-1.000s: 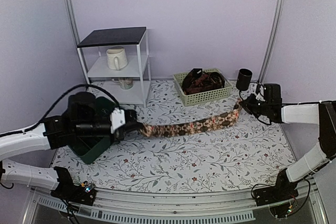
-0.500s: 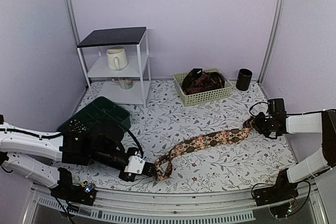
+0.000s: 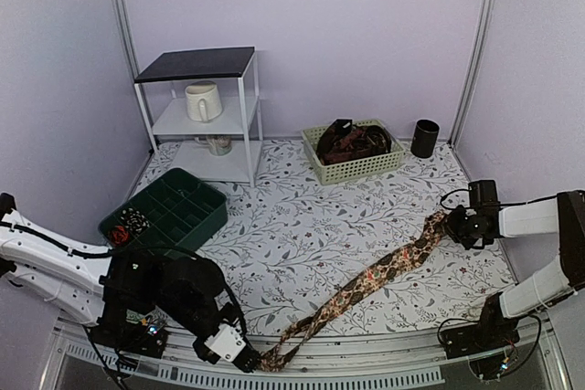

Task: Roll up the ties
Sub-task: Flatten out the tie at the center of the board.

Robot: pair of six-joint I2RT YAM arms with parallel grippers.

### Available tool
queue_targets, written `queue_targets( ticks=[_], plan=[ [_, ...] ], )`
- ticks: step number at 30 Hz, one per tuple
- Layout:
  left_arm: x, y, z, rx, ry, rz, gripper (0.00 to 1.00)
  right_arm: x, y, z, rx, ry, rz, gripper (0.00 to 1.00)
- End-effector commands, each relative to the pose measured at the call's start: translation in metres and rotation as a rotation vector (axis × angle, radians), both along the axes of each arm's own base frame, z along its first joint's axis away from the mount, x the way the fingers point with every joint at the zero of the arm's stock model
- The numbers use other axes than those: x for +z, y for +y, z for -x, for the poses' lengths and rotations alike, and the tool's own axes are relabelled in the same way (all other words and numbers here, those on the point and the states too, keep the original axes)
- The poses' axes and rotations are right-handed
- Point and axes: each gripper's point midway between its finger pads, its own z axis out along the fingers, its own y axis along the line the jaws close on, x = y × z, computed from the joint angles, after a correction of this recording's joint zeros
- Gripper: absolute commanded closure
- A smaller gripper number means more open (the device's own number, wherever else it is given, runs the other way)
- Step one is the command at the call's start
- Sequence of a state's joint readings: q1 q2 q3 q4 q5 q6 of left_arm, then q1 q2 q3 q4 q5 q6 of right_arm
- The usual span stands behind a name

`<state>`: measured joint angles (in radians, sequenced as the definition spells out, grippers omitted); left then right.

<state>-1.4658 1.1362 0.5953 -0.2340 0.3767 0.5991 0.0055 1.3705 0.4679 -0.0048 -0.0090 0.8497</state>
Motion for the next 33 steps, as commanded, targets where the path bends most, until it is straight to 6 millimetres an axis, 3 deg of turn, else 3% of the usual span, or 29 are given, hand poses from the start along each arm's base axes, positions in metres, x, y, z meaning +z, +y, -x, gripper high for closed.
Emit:
queue_targets(
  ticks=[1,6,11,19,24,26,28,33],
  plan=[
    [-0.016,0.009,0.010,-0.034,-0.038,-0.060,1.00,0.009,0.000,-0.018,-0.025,-0.058,-0.031,0.98],
    [-0.018,0.007,-0.011,-0.012,-0.203,-0.055,1.00,0.021,0.008,-0.048,-0.008,-0.145,-0.084,0.99],
    [-0.027,0.016,-0.064,0.073,-0.388,-0.113,1.00,0.036,0.023,-0.082,0.029,-0.239,-0.175,1.00],
    [0.000,0.015,-0.147,0.193,-0.592,-0.052,1.00,0.061,0.022,-0.133,0.038,-0.342,-0.188,1.00],
    [0.003,0.022,-0.191,0.225,-0.722,-0.119,1.00,0.069,0.026,-0.152,0.070,-0.386,-0.201,1.00],
    [0.000,0.024,-0.193,0.229,-0.727,-0.126,1.00,0.069,0.023,-0.153,0.075,-0.395,-0.190,1.00],
    [-0.008,0.022,-0.180,0.206,-0.671,-0.110,1.00,0.061,0.016,-0.148,0.059,-0.376,-0.171,1.00],
    [-0.042,0.022,-0.137,0.134,-0.536,-0.133,1.00,0.010,-0.013,-0.113,-0.060,-0.227,-0.244,1.00]
  ],
)
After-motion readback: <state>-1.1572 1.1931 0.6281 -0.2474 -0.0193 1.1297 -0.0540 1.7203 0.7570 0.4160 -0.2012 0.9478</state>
